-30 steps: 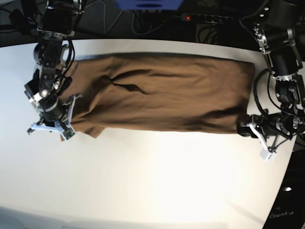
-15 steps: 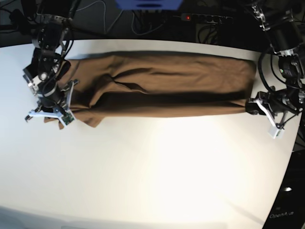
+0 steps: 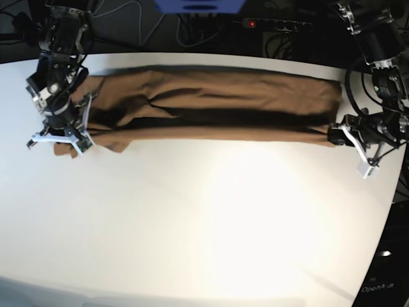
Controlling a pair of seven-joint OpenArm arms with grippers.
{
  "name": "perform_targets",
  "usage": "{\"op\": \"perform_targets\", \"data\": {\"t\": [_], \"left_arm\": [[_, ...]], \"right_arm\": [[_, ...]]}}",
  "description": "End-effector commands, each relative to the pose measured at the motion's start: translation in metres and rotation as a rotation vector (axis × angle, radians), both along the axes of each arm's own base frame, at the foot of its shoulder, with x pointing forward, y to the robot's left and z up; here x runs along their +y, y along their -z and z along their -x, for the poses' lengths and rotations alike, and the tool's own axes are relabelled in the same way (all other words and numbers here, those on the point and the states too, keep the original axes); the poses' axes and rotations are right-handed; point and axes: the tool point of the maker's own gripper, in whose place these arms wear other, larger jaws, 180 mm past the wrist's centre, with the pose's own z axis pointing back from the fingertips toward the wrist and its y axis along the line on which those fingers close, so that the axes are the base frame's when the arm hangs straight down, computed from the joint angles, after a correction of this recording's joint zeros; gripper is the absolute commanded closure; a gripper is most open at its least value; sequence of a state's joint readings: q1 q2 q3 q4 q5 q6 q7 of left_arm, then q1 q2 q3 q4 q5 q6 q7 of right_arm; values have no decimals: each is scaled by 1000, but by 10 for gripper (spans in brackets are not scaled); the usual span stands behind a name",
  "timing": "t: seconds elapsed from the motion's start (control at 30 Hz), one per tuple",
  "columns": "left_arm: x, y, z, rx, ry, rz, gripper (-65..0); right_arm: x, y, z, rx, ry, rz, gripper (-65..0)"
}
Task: Fold the T-shirt properly
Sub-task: 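Pull the folded shirt strip toward the robot with both grippers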
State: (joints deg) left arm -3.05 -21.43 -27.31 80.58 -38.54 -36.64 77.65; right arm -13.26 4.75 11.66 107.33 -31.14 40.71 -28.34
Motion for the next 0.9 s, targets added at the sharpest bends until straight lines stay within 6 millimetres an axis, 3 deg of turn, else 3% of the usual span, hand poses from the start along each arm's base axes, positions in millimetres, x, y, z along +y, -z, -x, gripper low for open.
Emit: {"op": "perform_targets", "data": {"t": [0.0,0.33,0.5,0.87], "left_arm": [[4,-17,-13,-59,5,2,-29],[-9,-27,-11,-99,30,48,-29],[-16,-40,-2,-139,69,4,-29],[-20,-42,15,-147,102,-37,-29]], "right_arm": [[-4,-17,-6,-55,-1,19,-12],[1,-10,11,-33,-27,10,-12],[14,1,28,-25,-76,-36,-12],[30,12,56,-15,-147,-103,-12]]}}
